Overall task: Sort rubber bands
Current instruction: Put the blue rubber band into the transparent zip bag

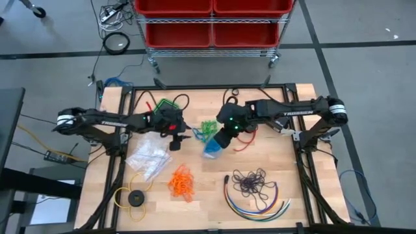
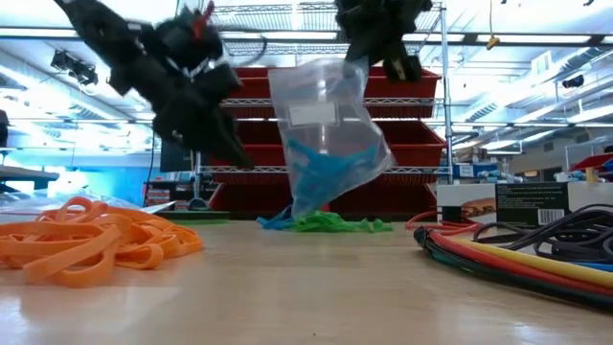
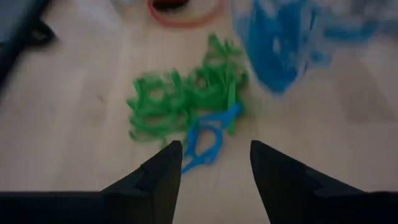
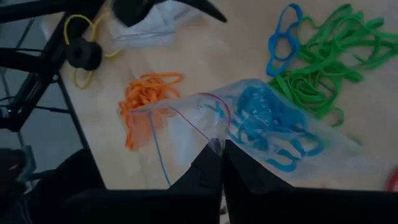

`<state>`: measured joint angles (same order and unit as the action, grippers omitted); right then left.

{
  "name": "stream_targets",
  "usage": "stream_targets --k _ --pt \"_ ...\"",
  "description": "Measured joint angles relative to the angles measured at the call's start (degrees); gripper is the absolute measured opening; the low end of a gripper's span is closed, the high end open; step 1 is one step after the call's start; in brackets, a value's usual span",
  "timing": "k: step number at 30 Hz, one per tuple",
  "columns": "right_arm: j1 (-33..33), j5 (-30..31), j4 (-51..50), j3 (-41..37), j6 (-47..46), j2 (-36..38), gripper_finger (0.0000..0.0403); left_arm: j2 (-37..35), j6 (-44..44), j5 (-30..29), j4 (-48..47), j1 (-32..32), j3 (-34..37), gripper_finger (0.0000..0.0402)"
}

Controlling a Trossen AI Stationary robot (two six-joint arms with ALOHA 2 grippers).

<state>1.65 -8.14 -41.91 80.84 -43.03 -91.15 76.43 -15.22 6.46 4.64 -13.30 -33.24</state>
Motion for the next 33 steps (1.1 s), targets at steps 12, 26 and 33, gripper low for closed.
stream_targets --k 12,26,33 --pt "-4.68 5.32 -2.51 0.04 -0.92 0.34 0.0 18.23 -1.96 0.81 12.3 -3.72 -0.5 0.0197" --pt "-5.46 8.45 -1.88 -1.11 -1.92 0.32 0.0 21.49 -8.72 -2.34 7.23 -3.63 -4.23 0.0023" --pt "-5.82 7.19 -0.23 -4.44 -2.54 0.32 0.0 16.82 -7.05 -1.93 -2.75 -2.79 -4.23 0.0004"
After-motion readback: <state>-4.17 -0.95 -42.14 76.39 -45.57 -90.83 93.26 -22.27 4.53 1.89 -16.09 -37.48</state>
